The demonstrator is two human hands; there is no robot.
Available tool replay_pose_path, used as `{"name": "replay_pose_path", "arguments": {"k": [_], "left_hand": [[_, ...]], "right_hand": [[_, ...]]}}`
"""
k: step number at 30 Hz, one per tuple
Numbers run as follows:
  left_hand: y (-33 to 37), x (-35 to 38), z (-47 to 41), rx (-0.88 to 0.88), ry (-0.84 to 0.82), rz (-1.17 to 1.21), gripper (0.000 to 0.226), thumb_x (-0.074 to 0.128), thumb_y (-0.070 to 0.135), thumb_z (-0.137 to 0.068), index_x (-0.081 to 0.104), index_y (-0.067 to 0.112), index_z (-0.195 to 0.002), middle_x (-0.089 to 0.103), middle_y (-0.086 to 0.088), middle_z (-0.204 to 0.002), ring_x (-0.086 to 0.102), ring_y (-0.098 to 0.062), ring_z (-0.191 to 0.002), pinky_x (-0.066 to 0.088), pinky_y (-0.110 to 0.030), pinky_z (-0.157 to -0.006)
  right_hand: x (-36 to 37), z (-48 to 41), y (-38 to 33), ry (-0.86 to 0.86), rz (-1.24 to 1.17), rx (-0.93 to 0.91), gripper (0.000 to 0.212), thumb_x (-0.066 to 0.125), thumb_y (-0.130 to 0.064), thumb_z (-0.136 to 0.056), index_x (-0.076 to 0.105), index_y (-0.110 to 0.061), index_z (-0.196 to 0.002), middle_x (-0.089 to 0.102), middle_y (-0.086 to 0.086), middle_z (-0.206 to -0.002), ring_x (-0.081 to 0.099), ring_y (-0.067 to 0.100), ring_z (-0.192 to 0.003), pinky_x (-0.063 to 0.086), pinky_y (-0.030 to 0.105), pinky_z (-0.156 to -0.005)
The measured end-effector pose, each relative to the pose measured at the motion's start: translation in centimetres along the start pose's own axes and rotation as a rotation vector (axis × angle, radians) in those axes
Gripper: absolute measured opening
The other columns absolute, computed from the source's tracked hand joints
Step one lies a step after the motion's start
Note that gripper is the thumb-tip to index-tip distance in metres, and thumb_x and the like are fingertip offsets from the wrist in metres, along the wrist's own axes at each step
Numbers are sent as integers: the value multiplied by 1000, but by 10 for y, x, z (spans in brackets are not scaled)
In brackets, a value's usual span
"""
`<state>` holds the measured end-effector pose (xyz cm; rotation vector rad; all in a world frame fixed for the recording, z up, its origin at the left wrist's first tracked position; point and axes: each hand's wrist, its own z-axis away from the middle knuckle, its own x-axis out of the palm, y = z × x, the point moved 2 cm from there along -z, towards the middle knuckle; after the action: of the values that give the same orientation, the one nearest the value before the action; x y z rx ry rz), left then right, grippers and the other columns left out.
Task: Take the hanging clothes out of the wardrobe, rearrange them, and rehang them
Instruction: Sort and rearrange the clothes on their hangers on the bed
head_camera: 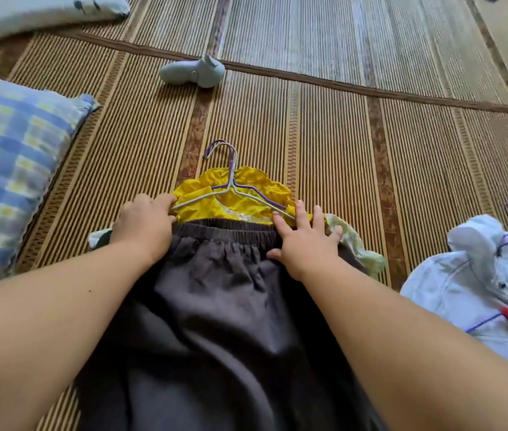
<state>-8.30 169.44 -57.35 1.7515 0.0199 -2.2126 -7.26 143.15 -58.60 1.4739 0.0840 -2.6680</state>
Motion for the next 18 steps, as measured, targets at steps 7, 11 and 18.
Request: {"name": "replay_pose_path", "arguments": {"k": [7,11,18], "left_hand": [[31,-22,70,285,-70,-72,57,48,47,-91,28,39,-144,2,-5,-155,2,-27,-140,8,-50,-115],[87,-66,110,551,-133,-164,64,45,51,-90,15,44,-146,-10,4,-155,-9,-22,-143,2,-47,-118],[196,-176,195,708,-80,-10,52,48,46,-89,33,40,-139,20,6,-152,11,-20,-139,12,-43,-114]], "right_hand": [[-13,76,13,171,-114,-108,77,45,-65,-85,3,-45,-147,-8,-2,-159,-10,24,-145,0,60,-111],[-46,144,42,173,-151,-81,73,49,-58,-85,10,-46,-145,-8,-3,-159,-3,21,-144,5,54,-113],[-131,274,96,220,-235,72,65,55,-52,-83,28,-45,-141,9,1,-158,13,19,-143,16,45,-112]]}}
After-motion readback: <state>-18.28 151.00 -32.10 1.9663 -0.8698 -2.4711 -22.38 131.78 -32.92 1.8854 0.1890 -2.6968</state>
